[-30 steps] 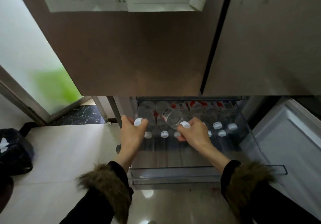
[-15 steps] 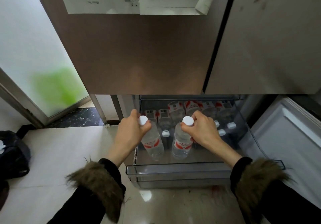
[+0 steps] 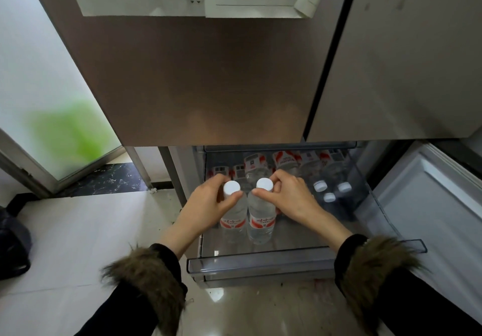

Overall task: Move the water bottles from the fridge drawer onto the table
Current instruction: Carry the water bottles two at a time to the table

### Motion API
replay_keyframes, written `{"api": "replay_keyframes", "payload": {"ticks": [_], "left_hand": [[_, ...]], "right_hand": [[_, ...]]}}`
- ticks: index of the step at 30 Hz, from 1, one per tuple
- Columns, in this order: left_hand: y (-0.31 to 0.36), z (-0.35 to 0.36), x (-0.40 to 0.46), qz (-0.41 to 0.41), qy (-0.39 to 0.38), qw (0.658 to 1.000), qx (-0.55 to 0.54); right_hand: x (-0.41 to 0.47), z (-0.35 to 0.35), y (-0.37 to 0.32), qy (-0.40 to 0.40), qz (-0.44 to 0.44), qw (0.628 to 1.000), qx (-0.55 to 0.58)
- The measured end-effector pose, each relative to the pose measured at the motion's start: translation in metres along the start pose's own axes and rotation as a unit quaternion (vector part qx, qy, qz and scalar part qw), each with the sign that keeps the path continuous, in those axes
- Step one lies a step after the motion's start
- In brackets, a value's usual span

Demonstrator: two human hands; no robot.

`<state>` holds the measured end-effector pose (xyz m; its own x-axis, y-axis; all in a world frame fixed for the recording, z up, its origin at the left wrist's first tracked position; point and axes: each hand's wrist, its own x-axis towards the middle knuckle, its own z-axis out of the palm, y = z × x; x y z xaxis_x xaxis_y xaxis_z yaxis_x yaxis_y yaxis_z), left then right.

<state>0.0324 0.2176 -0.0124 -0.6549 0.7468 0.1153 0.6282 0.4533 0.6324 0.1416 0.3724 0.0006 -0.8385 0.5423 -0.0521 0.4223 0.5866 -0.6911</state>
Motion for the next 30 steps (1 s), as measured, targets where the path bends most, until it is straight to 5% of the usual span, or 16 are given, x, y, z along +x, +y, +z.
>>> {"api": "replay_keyframes", "payload": {"ticks": [6, 13, 30], "left_hand": [[-0.018, 0.006, -0.010, -0.077, -0.081, 0.992, -0.060], [-0.024, 0.012, -0.013, -0.084, -0.066, 0.990, -0.093], [-0.034, 0.012, -0.012, -0.028, -0.011, 0.997, -0.066]], "right_hand": [[-0.009, -0.001, 0.028, -0.120, -0.019, 0.988, -0.097], [-0.004, 0.018, 0.041, -0.145, 0.029, 0.986, 0.070], [-0.009, 0.028, 0.027, -0.050, 0.039, 0.992, 0.109]]}}
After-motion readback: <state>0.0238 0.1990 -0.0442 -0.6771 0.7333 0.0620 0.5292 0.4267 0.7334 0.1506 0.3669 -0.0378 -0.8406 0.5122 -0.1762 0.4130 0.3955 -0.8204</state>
